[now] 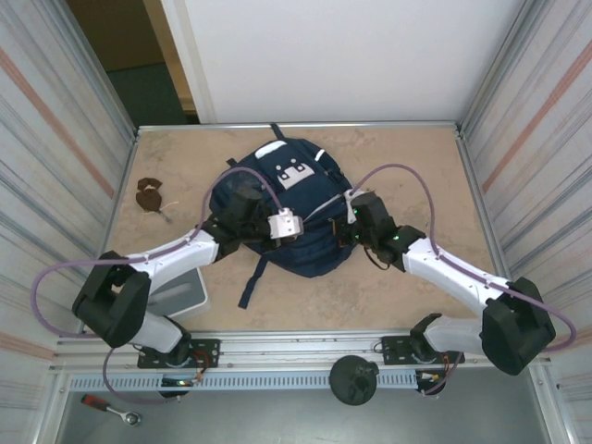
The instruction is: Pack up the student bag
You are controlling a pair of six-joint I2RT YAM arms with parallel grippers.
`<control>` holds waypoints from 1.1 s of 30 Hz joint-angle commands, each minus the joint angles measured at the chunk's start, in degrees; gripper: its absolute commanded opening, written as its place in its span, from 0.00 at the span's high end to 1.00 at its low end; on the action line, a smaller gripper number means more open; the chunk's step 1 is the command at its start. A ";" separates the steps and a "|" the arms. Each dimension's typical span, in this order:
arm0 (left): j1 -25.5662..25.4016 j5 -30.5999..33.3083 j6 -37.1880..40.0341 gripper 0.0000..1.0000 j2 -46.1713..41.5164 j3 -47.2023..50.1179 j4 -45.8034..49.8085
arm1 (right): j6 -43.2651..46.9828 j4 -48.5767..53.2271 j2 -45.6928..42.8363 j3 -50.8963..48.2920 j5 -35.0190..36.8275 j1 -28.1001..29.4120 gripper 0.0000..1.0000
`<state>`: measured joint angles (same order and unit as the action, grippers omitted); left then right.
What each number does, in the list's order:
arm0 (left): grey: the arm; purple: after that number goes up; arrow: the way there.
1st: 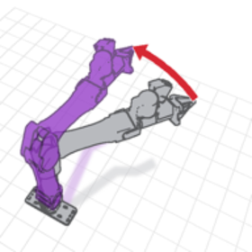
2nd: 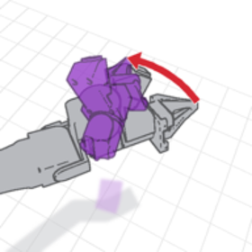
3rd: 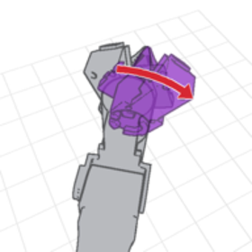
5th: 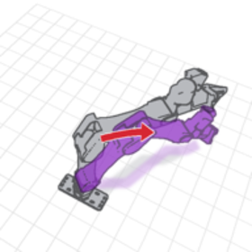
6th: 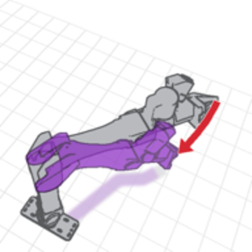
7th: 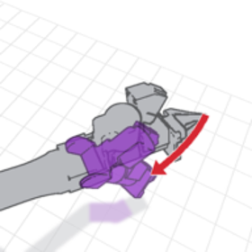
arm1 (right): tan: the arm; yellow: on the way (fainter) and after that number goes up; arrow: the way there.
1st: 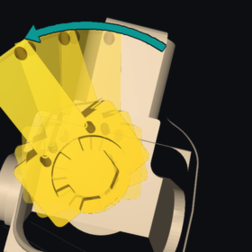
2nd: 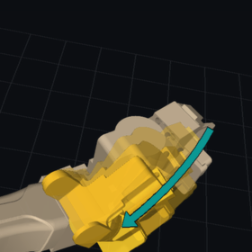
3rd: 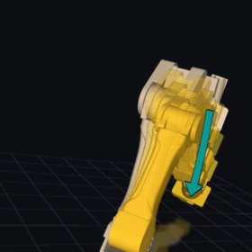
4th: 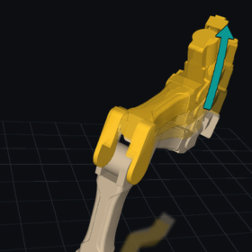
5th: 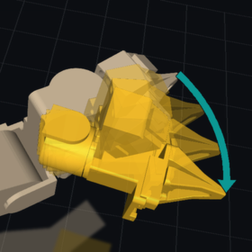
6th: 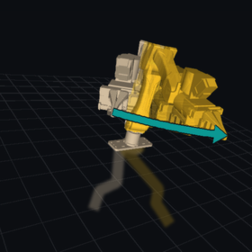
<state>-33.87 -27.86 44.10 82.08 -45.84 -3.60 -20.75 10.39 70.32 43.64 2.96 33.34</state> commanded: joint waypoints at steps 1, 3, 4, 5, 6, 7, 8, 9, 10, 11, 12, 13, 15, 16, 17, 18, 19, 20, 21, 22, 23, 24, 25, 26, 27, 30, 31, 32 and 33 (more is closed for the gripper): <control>5.52 -10.36 3.96 1.00 -3.99 2.66 0.77 | -1.21 3.57 0.28 -0.66 6.12 -7.33 1.00; 7.61 -13.52 5.18 0.99 -5.18 4.09 0.59 | -0.65 1.10 2.54 -0.18 3.59 -9.94 1.00; 8.73 -14.05 5.19 0.99 -5.50 4.80 0.03 | -0.46 0.06 4.06 0.53 1.74 -10.88 1.00; 9.76 -14.18 5.21 0.98 -5.61 5.13 0.03 | 0.09 -1.45 5.13 0.91 -0.40 -11.35 1.00; 10.88 -13.74 5.12 0.97 -5.45 5.24 0.29 | 0.81 -3.97 5.96 0.80 -2.52 -11.04 1.00; 11.68 -12.87 5.03 0.95 -4.90 4.89 1.13 | 1.33 -6.02 6.45 0.58 -4.37 -10.59 1.00; 11.97 -11.93 4.89 0.94 -4.54 4.36 2.16 | 1.64 -7.16 6.71 0.57 -5.56 -10.14 1.00; 12.01 -10.72 4.54 0.83 -4.23 3.75 3.06 | 2.00 -8.09 6.83 0.40 -6.26 -9.44 1.00; 12.00 -10.38 3.33 0.75 -4.13 3.23 3.33 | 2.20 -8.80 6.79 0.16 -6.85 -8.86 1.00; 11.98 -10.64 1.55 0.66 -4.29 2.94 3.23 | 2.29 -9.50 6.53 -0.29 -7.59 -8.37 1.00; 11.57 -10.58 -0.36 0.56 -4.72 2.78 2.94 | 2.21 -10.17 6.14 -0.91 -8.11 -8.01 1.00; 10.57 -9.29 -1.73 0.50 -5.44 2.53 2.73 | 2.12 -10.47 5.61 -1.46 -8.31 -7.62 1.00; 7.71 -5.03 -2.14 0.41 -6.72 2.36 2.72 | 2.08 -10.48 4.74 -2.29 -8.27 -7.07 1.00; 5.62 -1.16 -1.92 0.39 -6.93 2.09 2.33 | 1.90 -10.48 4.19 -2.72 -8.32 -6.85 1.00; 3.70 2.36 -1.68 0.37 -6.74 1.53 2.39 | 1.86 -10.40 3.82 -3.05 -8.32 -6.65 1.00; 1.86 5.52 -1.19 0.35 -6.03 0.33 2.94 | 1.78 -10.40 3.32 -3.43 -8.14 -6.39 1.00; 0.10 8.59 -1.16 0.35 -4.70 -1.18 3.48 | 1.70 -10.39 2.88 -3.63 -7.86 -6.23 1.00; -1.28 10.41 -1.27 0.35 -3.37 -2.72 4.24 | 1.68 -10.39 2.56 -3.80 -7.80 -6.14 1.00; -2.68 12.15 -1.37 0.35 -1.61 -4.53 5.08 | 1.60 -10.39 2.16 -3.95 -7.59 -6.10 1.00; -4.17 13.73 -1.40 0.35 0.35 -6.36 5.87 | 1.59 -10.26 1.89 -3.99 -7.50 -6.10 1.00; -5.41 14.70 -0.94 0.35 2.01 -7.81 6.62 | 1.51 -10.22 1.68 -3.94 -7.48 -6.02 1.00; -6.54 15.64 -0.64 0.35 3.87 -9.22 6.60 | 1.42 -10.22 1.57 -3.91 -7.36 -6.01 1.00; -7.51 16.45 -0.28 0.35 5.72 -10.65 7.10 | 1.33 -10.24 1.48 -3.91 -7.31 -6.01 1.00; -8.08 16.58 0.16 0.34 6.93 -11.86 7.53 | 1.33 -10.22 1.53 -3.81 -7.22 -5.92 1.00; -8.60 16.73 0.43 0.35 8.71 -13.17 7.96 | 1.33 -10.13 1.44 -3.82 -7.00 -5.84 1.00; -9.53 17.92 1.37 0.36 12.51 -16.27 9.68 | 1.24 -10.04 1.37 -3.95 -6.49 -5.73 1.00; -9.62 18.28 1.72 0.37 13.39 -16.96 10.07 | 1.24 -10.13 1.23 -4.02 -6.45 -5.74 1.00; -9.72 19.07 2.03 0.41 14.14 -17.69 10.63 | 1.24 -10.13 1.22 -4.06 -6.14 -5.66 1.00; -9.73 19.89 2.22 0.47 14.70 -18.35 11.14 | 1.39 -10.04 1.26 -4.09 -5.58 -5.66 1.00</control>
<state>-43.42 -11.44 44.75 95.81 -61.41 4.16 -20.10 0.45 73.23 40.42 -4.69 27.16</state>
